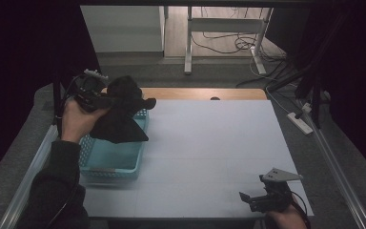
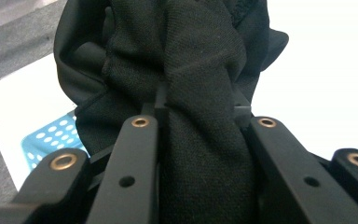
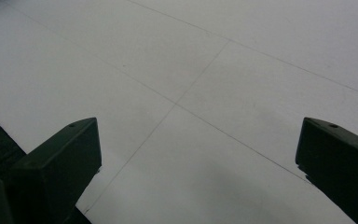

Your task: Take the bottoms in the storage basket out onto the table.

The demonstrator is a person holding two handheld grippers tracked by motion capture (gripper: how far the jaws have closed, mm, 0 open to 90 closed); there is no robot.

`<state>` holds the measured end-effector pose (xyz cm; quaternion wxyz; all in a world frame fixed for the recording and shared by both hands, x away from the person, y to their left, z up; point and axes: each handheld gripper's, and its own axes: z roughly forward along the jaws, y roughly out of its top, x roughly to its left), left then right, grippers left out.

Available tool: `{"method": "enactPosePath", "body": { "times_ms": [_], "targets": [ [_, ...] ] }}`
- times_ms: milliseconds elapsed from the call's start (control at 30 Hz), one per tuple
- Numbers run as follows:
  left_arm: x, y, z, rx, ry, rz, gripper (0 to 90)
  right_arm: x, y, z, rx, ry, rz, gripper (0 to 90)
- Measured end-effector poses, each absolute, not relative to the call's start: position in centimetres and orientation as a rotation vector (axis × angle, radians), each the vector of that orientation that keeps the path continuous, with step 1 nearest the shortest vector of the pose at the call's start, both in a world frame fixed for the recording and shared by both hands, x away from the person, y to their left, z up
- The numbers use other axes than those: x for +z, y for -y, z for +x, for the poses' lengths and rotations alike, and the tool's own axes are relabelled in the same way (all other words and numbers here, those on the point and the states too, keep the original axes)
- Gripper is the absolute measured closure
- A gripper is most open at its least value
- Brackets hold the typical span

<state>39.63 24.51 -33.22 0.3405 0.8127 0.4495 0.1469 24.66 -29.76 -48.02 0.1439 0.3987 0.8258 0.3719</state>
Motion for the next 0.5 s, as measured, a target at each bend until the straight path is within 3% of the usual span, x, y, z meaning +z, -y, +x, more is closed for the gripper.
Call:
{"method": "enactPosePath", "body": {
  "times_ms": [500],
  "targets": [
    [-32.9,-21.8,40.4,0.376,-1.103,2.135,73.5,-48.0,29.8,24.6,1.076,-2.381,1.148,0.3]
  ]
}}
